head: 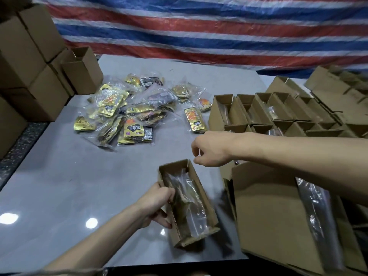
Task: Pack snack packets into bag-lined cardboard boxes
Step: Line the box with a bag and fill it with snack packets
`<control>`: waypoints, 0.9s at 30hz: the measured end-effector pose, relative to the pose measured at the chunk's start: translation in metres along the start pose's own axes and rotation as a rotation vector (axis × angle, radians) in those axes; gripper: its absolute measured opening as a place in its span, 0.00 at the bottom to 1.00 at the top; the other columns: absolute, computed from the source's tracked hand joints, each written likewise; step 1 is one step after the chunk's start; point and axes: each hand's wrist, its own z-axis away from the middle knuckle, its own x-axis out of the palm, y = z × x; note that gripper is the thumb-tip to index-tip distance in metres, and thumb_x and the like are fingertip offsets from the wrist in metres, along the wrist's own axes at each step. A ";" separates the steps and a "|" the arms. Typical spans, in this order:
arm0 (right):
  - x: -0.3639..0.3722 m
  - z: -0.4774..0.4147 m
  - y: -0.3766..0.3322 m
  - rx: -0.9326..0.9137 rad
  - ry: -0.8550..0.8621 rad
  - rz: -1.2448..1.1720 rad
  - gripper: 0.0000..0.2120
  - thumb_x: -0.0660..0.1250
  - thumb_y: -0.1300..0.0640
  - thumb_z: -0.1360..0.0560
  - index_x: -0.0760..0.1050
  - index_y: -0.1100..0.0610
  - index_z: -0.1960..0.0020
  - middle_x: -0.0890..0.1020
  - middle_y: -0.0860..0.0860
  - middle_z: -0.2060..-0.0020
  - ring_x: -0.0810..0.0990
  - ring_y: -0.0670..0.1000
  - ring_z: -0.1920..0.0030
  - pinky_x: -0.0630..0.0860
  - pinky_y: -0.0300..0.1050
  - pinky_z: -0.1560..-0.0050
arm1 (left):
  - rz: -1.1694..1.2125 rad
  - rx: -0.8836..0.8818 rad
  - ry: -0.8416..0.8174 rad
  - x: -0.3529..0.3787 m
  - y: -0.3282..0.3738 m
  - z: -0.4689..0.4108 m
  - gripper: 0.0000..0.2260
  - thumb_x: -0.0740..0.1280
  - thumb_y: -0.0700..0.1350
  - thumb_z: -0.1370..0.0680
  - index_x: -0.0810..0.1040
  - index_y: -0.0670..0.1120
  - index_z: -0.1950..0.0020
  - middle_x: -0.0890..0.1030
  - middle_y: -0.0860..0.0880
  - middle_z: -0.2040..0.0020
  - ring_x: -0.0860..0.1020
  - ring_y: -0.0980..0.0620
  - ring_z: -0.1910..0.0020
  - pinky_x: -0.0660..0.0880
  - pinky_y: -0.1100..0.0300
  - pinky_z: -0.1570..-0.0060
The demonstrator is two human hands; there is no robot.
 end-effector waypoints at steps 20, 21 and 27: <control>-0.007 0.023 0.021 -0.021 -0.079 0.051 0.13 0.60 0.49 0.20 0.78 0.52 0.40 0.83 0.49 0.46 0.79 0.53 0.48 0.78 0.49 0.50 | -0.183 -0.053 -0.066 0.063 0.018 -0.004 0.10 0.61 0.39 0.26 0.72 0.49 0.46 0.73 0.46 0.47 0.74 0.44 0.61 0.82 0.50 0.71; -0.011 0.028 0.024 -0.017 -0.072 0.065 0.13 0.59 0.52 0.20 0.78 0.50 0.40 0.82 0.48 0.46 0.79 0.53 0.47 0.78 0.49 0.49 | -0.182 -0.061 -0.068 0.063 0.018 -0.005 0.12 0.61 0.40 0.26 0.71 0.48 0.44 0.73 0.45 0.46 0.74 0.43 0.61 0.82 0.49 0.71; -0.052 0.084 0.062 -0.083 -0.141 -0.085 0.28 0.56 0.66 0.36 0.80 0.42 0.47 0.80 0.38 0.46 0.75 0.40 0.41 0.72 0.38 0.44 | -0.182 -0.064 -0.068 0.065 0.019 -0.008 0.16 0.61 0.39 0.25 0.70 0.46 0.38 0.72 0.45 0.44 0.75 0.43 0.61 0.81 0.51 0.74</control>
